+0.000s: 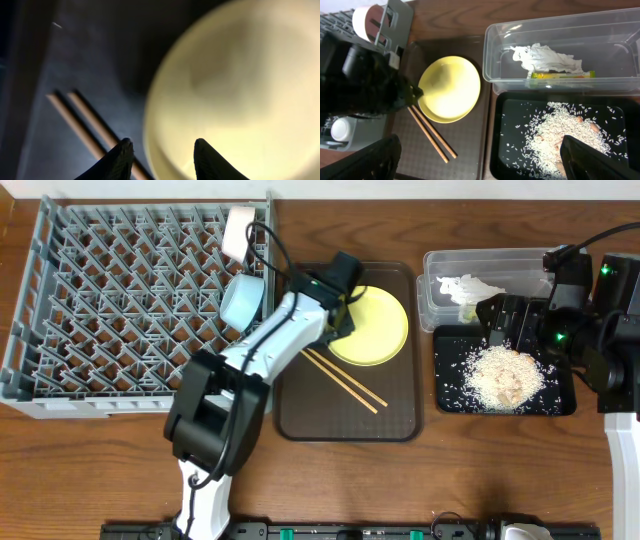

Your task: Sort waste into correct bins and load items into the dishwasher

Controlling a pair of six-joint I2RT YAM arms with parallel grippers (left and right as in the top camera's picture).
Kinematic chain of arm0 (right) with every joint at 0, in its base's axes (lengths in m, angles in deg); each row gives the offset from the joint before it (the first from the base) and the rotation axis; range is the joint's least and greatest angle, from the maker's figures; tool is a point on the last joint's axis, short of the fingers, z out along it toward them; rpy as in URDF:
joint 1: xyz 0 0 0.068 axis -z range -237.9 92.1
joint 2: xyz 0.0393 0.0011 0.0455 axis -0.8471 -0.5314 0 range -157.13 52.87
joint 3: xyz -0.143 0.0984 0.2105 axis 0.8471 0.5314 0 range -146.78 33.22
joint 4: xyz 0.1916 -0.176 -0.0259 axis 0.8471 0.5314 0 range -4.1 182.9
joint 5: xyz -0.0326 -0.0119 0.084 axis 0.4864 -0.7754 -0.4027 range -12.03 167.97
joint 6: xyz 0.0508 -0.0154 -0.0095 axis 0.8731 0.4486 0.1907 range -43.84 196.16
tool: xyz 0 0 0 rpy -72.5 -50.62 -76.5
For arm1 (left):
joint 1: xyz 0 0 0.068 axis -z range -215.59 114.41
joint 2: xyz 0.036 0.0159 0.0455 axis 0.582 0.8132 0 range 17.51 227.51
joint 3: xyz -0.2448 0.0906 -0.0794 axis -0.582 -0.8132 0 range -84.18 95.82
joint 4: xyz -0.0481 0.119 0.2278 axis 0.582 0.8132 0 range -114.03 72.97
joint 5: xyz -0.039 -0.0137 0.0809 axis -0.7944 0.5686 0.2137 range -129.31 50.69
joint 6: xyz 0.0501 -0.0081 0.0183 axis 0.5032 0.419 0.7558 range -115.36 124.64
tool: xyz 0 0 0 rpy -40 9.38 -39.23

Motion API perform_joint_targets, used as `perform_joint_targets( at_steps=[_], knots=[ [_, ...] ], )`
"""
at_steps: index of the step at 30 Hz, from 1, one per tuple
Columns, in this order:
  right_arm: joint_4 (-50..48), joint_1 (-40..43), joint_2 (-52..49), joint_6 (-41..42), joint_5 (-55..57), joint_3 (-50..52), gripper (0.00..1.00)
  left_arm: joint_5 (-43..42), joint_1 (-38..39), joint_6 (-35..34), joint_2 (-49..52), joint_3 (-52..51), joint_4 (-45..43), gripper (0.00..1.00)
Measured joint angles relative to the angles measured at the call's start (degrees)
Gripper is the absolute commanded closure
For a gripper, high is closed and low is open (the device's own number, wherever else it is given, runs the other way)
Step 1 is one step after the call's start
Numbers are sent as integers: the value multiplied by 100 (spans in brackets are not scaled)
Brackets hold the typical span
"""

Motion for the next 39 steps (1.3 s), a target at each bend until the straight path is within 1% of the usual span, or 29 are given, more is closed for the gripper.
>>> perform_joint_targets(
  at_steps=[6,13,17,23,28,29,30,33,36,39],
  knots=[
    [-2,0,0,0,0,0,1,114,315,-254,79,0,-24,60],
    [-2,0,0,0,0,0,1,179,378,-391,94,0,160,60],
    [-2,0,0,0,0,0,1,216,387,-608,94,-4,361,60],
    [-2,0,0,0,0,0,1,227,387,-887,96,-33,330,60],
    [-2,0,0,0,0,0,1,236,387,-1073,223,-127,120,60],
    [-2,0,0,0,0,0,1,236,387,-1095,269,-131,98,60],
    [-2,0,0,0,0,0,1,236,387,-1115,306,-136,85,64],
    [-2,0,0,0,0,0,1,238,387,-1156,358,-195,37,69],
    [-2,0,0,0,0,0,1,236,387,-1200,358,-208,-46,72],
    [-2,0,0,0,0,0,1,238,387,-1217,372,-208,-81,72]
  ],
)
